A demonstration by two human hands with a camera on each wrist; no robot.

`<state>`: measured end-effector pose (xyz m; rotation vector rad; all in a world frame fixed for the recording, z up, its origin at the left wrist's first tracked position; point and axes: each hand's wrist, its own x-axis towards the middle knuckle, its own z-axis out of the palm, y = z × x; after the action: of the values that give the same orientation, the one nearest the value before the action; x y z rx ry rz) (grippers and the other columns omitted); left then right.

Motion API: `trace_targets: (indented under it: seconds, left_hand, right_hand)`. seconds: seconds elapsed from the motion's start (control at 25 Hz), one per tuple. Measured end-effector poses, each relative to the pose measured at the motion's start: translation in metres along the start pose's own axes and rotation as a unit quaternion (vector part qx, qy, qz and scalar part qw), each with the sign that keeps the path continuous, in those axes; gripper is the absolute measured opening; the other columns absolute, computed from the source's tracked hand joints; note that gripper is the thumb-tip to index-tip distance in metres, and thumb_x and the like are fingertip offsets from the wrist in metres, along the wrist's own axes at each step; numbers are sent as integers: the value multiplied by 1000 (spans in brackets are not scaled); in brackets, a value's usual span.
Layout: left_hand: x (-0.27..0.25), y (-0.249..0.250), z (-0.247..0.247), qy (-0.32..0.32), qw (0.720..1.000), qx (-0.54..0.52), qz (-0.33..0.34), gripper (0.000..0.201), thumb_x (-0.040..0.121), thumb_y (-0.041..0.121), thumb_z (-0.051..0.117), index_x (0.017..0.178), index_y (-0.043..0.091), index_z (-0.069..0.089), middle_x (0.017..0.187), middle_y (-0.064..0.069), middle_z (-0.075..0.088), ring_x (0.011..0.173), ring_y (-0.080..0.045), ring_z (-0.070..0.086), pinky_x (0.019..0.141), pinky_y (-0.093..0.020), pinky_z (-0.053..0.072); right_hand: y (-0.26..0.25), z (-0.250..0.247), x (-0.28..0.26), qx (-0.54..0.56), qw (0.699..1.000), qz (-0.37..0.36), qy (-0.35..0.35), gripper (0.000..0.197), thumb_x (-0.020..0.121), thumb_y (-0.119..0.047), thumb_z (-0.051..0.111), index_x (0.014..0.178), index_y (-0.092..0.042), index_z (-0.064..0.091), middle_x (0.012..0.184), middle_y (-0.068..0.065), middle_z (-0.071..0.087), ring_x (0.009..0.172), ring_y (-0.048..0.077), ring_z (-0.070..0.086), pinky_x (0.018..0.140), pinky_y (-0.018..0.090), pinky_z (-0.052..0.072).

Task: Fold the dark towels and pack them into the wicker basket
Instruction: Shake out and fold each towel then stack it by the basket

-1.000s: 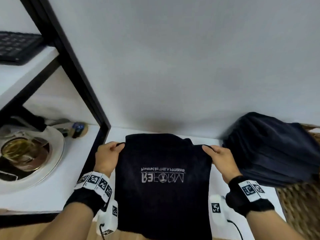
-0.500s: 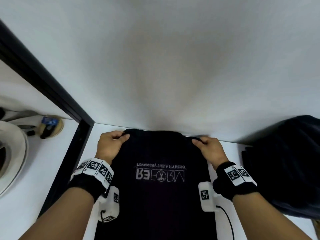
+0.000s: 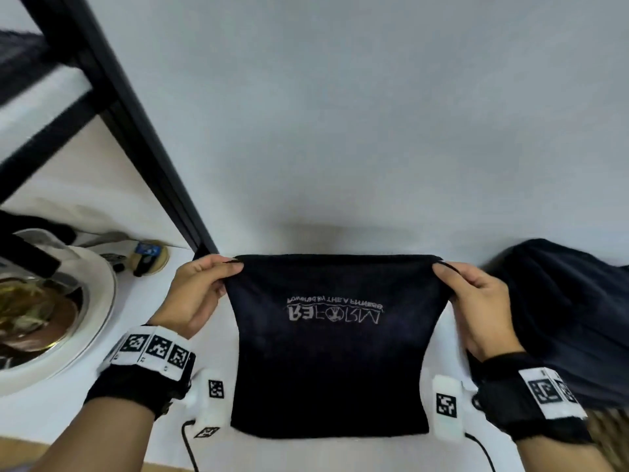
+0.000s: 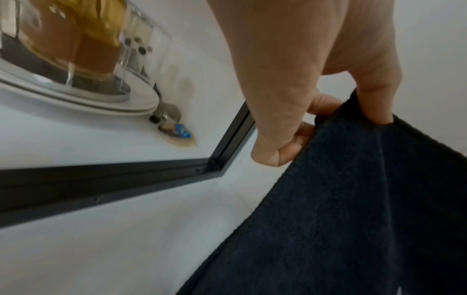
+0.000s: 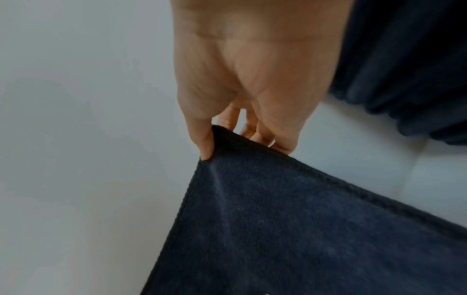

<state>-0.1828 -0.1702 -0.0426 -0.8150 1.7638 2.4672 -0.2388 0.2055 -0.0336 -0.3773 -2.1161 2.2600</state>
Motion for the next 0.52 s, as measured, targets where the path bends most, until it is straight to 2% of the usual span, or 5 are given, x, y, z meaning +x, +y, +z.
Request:
trace_targets:
  seconds: [0.04, 0.16, 0.24, 0.4, 0.52]
  left_hand:
    - [-16, 12, 1, -4, 999, 2, 35, 39, 45, 21, 92, 76, 7, 72, 80, -9, 71, 78, -18, 68, 73, -22, 53]
    - [-72, 54, 8, -14, 989, 16, 146, 10, 72, 0, 75, 73, 8, 69, 73, -6, 69, 71, -16, 64, 72, -20, 53]
    - [-107, 77, 11, -11, 974, 55, 220, 16, 78, -3, 69, 73, 12, 68, 70, -3, 68, 69, -15, 62, 69, -20, 52]
    - [-160, 109, 13, 24, 942, 139, 305, 17, 84, -2, 67, 74, 13, 65, 59, 12, 61, 50, 0, 51, 52, -9, 40]
    - [-184, 122, 13, 43, 916, 193, 349, 17, 84, 0, 68, 89, 17, 67, 69, 8, 60, 55, 0, 51, 57, -11, 43]
  right_hand:
    - [-18, -2, -12, 2, 1000, -23, 1, 55, 44, -46, 89, 83, -10, 77, 90, 10, 75, 90, 22, 68, 90, 33, 52]
    - [-72, -11, -51, 3, 997, -82, -13, 25, 58, -32, 83, 76, -16, 77, 80, -1, 75, 79, 12, 66, 76, 21, 53]
    - [-104, -18, -78, -14, 993, -118, -23, 5, 73, -16, 78, 75, -16, 74, 75, -5, 73, 74, 10, 64, 69, 18, 51]
    - [-148, -33, -119, -68, 983, -166, -42, 13, 83, -6, 72, 92, -16, 70, 76, -6, 69, 73, 6, 62, 68, 11, 51]
    - [-166, -45, -137, -155, 968, -182, -72, 19, 87, -11, 68, 105, -19, 70, 90, -7, 70, 83, 1, 66, 75, 8, 50]
